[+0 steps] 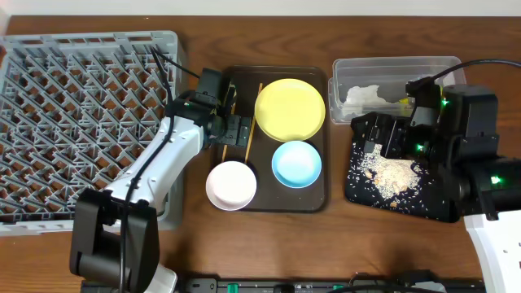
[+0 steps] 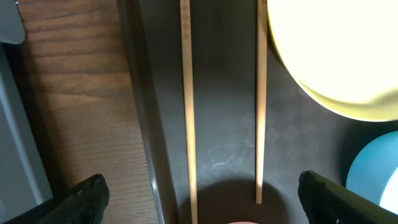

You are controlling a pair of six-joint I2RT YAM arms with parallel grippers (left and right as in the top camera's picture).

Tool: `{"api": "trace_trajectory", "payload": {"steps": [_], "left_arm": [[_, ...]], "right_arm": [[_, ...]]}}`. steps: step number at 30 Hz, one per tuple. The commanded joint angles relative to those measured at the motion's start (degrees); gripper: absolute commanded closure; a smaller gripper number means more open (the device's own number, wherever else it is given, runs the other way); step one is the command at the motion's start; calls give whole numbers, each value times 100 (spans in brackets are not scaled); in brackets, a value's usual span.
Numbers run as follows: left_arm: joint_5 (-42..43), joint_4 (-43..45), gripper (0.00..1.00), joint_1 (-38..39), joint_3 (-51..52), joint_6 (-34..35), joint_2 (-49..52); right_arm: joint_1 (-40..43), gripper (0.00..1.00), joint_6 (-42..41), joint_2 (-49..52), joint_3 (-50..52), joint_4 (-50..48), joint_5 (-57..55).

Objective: Sort waste into correct bins and load items into the dishwasher

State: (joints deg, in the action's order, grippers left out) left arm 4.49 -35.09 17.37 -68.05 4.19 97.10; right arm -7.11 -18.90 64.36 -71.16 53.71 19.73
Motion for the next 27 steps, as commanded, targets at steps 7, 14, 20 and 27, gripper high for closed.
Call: {"api": "trace_trajectory", "payload": {"steps": [7, 14, 20, 27], "left_arm": [[-50, 2, 2, 13, 24, -52, 33], [-50, 2, 2, 13, 24, -52, 33], [-50, 2, 2, 13, 24, -52, 33], [-50, 2, 2, 13, 24, -52, 33]], "right_arm": [[-83, 1, 756, -164, 98, 59, -400], [-584, 1, 2374, -1355, 1617, -2332, -234], [-560, 1, 2413, -2761, 3259, -3355, -232], [-555, 1, 2415, -4299, 4551, -3519, -236]]}}
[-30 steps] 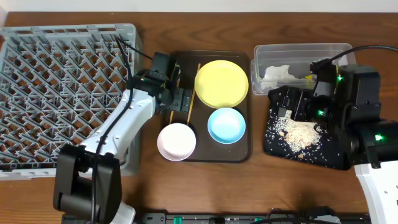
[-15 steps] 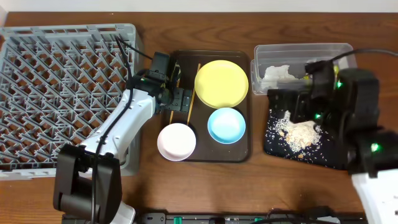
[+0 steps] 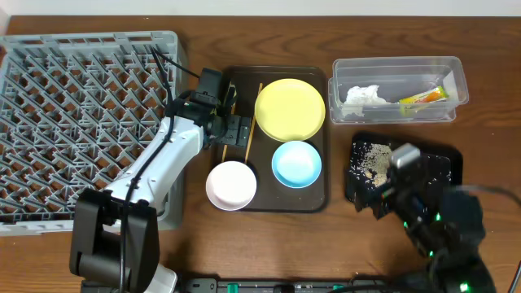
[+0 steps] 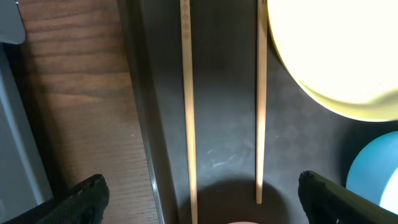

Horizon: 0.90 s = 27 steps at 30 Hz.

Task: Sort waste into correct bins and load items into the dishwasher
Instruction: 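Lower the left gripper and pinch one wooden chopstick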

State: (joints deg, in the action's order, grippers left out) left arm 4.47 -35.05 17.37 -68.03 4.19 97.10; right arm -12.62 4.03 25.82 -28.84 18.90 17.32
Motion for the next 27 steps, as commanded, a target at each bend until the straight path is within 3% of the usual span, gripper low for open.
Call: {"api": "trace_trajectory", "payload": {"steps": [1, 12, 21, 27], "left_arm": [[-48, 0, 2, 13, 22, -52, 33], [-48, -2, 2, 13, 22, -52, 33], [-48, -2, 2, 13, 22, -52, 33], [-48, -2, 2, 13, 22, -52, 33]], "right_arm": [[-4, 1, 122, -647, 468, -44, 4], [33, 1, 116, -2527, 2229, -542, 11], [33, 1, 120, -2553, 2865, -1657, 4], [22, 1, 118, -2555, 2855, -1633, 7]]}}
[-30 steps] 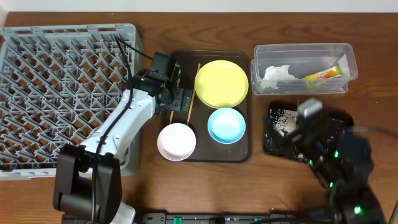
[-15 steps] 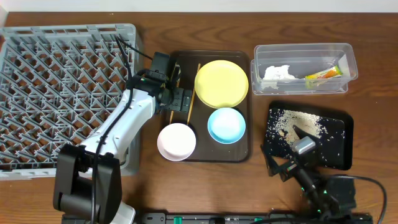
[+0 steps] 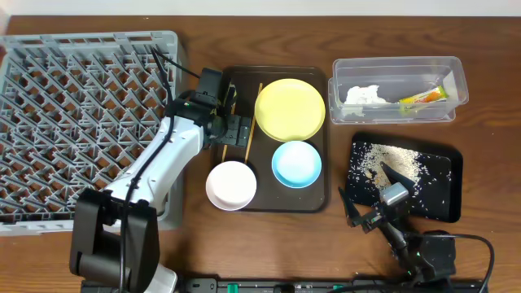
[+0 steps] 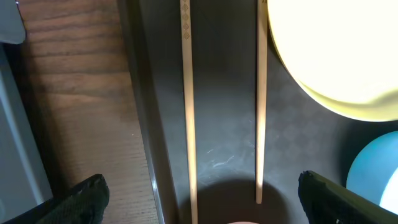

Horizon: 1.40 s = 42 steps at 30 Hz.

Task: Sort waste into correct bins and load items into the dishwasher
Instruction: 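Lower the left gripper and pinch one wooden chopstick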

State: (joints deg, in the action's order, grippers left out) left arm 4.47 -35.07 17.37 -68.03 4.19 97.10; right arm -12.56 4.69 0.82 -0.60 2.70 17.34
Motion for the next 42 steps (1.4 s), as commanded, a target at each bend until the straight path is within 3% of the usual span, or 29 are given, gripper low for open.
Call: {"api": "trace_trajectory", "payload": {"steps": [1, 28, 32, 35, 38, 42], "left_arm": [[-48, 0, 2, 13, 22, -52, 33], [-105, 70, 2, 9, 22, -48, 33], [861, -122, 2, 9, 22, 509, 33], [1158, -125, 2, 9, 20, 533, 33], [1010, -229, 2, 13, -144, 533, 33], [111, -278, 1, 87, -404, 334, 33]], "right_arm": [[15, 1, 52, -55, 31, -13, 4], [15, 1, 52, -50, 28, -11, 4], [15, 1, 52, -50, 31, -11, 4], [15, 1, 52, -50, 28, -11, 4], [15, 1, 52, -50, 28, -11, 4], [15, 1, 52, -50, 31, -11, 4]]}}
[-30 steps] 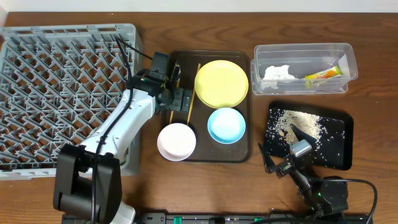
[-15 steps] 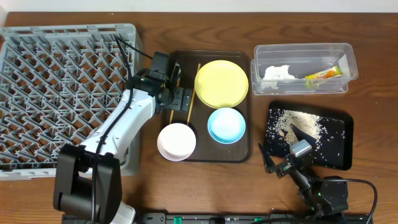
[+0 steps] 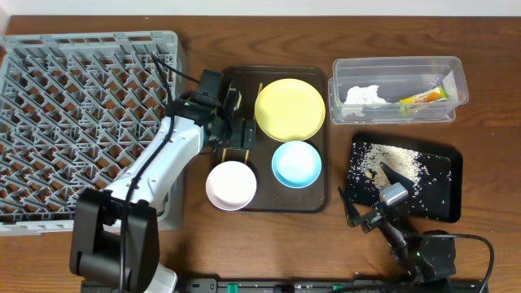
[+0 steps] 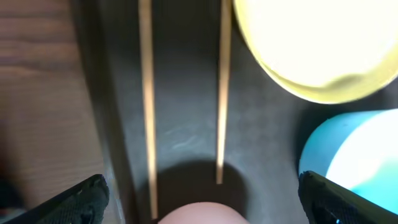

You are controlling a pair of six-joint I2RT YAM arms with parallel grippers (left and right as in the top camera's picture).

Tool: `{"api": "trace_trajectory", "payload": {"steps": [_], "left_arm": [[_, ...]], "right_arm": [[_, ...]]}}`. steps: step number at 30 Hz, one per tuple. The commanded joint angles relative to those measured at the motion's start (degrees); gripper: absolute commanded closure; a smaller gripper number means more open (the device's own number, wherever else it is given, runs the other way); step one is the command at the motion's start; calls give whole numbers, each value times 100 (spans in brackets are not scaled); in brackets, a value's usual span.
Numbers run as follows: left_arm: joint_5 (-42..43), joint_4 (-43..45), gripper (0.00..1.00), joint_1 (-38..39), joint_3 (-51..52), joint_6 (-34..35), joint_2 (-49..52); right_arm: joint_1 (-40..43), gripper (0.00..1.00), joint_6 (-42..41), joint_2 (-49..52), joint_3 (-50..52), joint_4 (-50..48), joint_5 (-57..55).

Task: Sort waste into correct bins and load items into the dishwasher
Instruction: 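Lower the left gripper and pinch one wooden chopstick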

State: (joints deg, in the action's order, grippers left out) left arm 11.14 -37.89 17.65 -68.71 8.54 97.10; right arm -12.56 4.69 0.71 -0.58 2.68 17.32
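My left gripper (image 3: pixel 234 131) hangs open over the left side of the brown tray (image 3: pixel 319 202), its fingers (image 4: pixel 81 198) wide apart. Two wooden chopsticks (image 4: pixel 147 106) lie side by side on the tray between and ahead of the fingers. A yellow plate (image 3: pixel 290 109), a blue bowl (image 3: pixel 296 163) and a pale pink bowl (image 3: pixel 231 185) also sit on the tray. The pink bowl's rim (image 4: pixel 198 214) shows at the bottom of the left wrist view. The grey dish rack (image 3: pixel 81 122) fills the left. My right gripper (image 3: pixel 369 194) rests open at the front edge.
A clear bin (image 3: pixel 396 70) at the back right holds crumpled white paper (image 3: pixel 362 95) and a yellow wrapper (image 3: pixel 423 96). In front of it lies a black tray (image 3: pixel 440 195) scattered with crumbs (image 3: pixel 383 155).
My left gripper has shifted slightly toward the bowls, so the chopsticks sit further left in the wrist view, which is now blurred. It stays open. The right arm has not moved.
At first my right arm stood over the black tray by the clear bin. It then was drawn back toward the front edge, and has lain folded there since. My left gripper stayed open over the chopsticks throughout, shifting a little only now.
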Motion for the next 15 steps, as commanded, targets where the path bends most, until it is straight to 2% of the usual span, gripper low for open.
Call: {"api": "trace_trajectory", "payload": {"steps": [1, 3, 7, 10, 15], "left_arm": [[-704, 24, 0, 87, -369, -214, 33], [-833, 96, 6, 131, -376, -433, 33], [-1084, 348, 26, 151, -376, -619, 205], [-1121, 675, 28, 151, -376, -621, 442], [-1121, 1082, 42, 151, -376, -621, 870]], "right_arm": [[15, 1, 52, -39, 26, -9, 7], [15, 1, 52, -39, 28, -9, 7], [15, 1, 52, -39, 28, -9, 7], [15, 1, 52, -39, 26, -9, 7], [15, 1, 52, -39, 26, -9, 7]]}}
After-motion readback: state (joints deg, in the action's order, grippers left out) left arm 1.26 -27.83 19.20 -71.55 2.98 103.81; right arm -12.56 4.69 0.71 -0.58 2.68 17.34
